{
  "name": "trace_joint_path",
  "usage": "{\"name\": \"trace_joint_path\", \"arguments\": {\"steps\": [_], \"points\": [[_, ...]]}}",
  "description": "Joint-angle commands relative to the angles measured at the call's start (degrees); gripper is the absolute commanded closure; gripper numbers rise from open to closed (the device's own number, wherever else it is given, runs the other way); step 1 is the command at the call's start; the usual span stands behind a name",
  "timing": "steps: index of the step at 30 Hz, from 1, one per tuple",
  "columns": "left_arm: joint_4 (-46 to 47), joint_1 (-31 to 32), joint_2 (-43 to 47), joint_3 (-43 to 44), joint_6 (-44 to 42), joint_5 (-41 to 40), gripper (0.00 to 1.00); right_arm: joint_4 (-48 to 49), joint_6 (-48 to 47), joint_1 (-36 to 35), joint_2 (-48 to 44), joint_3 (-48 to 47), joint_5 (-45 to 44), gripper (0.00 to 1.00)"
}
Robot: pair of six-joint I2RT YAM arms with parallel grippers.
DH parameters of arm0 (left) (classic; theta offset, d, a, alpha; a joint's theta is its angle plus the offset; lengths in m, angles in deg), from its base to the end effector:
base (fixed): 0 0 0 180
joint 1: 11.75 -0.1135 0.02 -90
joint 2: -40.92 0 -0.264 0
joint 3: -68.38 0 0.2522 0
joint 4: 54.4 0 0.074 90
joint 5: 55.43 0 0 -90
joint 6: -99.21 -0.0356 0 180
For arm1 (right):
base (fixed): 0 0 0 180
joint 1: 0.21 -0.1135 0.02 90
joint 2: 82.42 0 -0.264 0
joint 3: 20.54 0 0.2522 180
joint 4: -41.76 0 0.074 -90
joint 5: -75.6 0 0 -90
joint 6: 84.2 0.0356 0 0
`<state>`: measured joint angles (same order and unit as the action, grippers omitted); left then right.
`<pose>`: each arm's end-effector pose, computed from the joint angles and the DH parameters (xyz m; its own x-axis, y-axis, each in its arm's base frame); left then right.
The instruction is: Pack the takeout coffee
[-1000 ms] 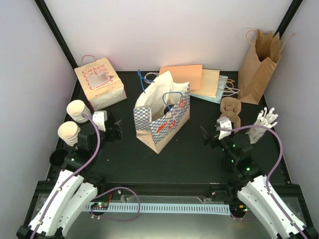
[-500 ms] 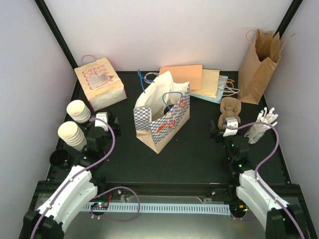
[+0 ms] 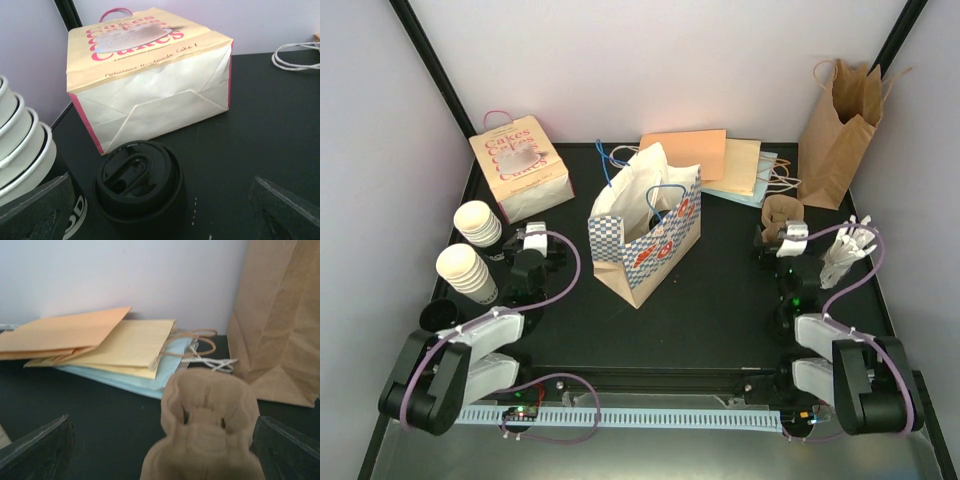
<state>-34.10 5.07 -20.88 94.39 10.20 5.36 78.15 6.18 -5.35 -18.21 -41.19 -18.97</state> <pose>0.1975 -0.0416 0.1706 -0.2522 0.0605 -0.9658 -0.2020 0.9728 0.1137 0.1960 0.0148 0.1637 -0.1244 -0.0046 -0.9922 -0.0097 0.9999 -0.0034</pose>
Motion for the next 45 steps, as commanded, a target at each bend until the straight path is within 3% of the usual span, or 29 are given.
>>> {"name": "trace_joint_path", "arguments": {"steps": [1,9,12,14,16,21,45], "points": [[14.98,-2.87,-3.73,0.62,-3.97,6.57,0.02,3.23,0.18,2.53,2.61,-4.7,2.97,0.0],[13.94,-7.75,-8.0,4.48,-6.71,13.17,0.02,22.45,1.49,7.37,16.6,-2.72,8.92,0.0],[20.92,-8.84,-11.92,2.56,-7.31,14.96,0.02,9.5,0.5,7.33,15.22,-7.69,9.81,0.0],[28.9,-9.87,-15.45,-0.01,-6.9,15.57,0.02,9.54,0.11,7.17,16.38,-9.02,9.74,0.0],[30.66,-10.6,-17.77,0.16,-6.17,15.92,0.01,7.62,0.25,7.1,15.82,-9.4,9.31,0.0],[22.31,-11.97,-17.42,3.97,-5.21,19.13,0.01,8.04,0.18,7.03,15.91,-9.37,9.15,0.0],[20.93,-13.61,-17.48,4.71,-4.33,21.87,0.01,7.27,-0.11,6.3,16.08,-9.85,7.68,0.0]]}}
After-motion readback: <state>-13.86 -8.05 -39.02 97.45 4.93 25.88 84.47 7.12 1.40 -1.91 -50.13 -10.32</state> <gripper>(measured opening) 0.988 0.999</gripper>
